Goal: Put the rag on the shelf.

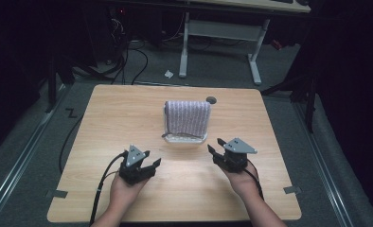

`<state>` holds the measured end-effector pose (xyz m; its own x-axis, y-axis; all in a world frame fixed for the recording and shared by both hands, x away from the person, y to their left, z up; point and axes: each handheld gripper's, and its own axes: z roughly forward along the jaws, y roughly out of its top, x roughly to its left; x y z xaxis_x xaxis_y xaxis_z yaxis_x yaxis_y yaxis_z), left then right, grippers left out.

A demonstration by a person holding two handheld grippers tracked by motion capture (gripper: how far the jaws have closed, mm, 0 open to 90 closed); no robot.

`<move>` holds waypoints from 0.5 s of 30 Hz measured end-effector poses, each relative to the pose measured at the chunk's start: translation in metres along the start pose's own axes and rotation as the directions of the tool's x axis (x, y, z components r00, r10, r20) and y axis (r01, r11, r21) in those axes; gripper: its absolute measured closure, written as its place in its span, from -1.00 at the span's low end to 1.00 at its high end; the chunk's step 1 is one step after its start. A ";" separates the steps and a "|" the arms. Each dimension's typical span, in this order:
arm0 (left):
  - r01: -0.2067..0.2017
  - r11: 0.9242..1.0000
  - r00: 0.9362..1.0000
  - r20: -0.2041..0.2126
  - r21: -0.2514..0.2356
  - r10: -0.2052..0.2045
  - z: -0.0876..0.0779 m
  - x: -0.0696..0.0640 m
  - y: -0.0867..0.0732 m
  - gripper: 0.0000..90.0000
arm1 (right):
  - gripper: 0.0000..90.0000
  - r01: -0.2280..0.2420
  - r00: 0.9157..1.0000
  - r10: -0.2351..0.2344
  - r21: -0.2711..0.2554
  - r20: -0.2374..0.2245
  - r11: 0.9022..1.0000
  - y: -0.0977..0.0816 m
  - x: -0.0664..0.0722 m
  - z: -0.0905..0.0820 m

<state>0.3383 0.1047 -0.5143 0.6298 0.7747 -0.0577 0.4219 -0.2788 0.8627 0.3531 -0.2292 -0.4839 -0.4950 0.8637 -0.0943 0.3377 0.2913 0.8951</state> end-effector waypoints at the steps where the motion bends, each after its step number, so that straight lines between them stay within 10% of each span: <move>1: 0.029 1.000 0.999 0.025 -0.004 -0.029 -0.005 -0.005 -0.013 0.00 | 0.14 -0.006 1.000 0.006 0.010 -0.005 1.000 -0.005 0.001 -0.001; 6: -0.011 0.999 0.999 0.035 0.031 0.009 -0.025 -0.023 -0.030 0.00 | 0.11 -0.044 0.999 0.044 0.050 -0.001 0.998 -0.055 0.011 -0.031; 15: 0.042 0.998 0.998 0.052 0.043 -0.044 -0.016 -0.012 -0.032 0.00 | 0.12 -0.055 0.998 0.054 0.065 0.020 0.996 -0.060 0.006 -0.030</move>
<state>0.3071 0.1128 -0.5331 0.6439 0.7554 -0.1216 0.4754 -0.2705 0.8372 0.3061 -0.2542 -0.5249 -0.4596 0.8865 -0.0545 0.4161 0.2691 0.8686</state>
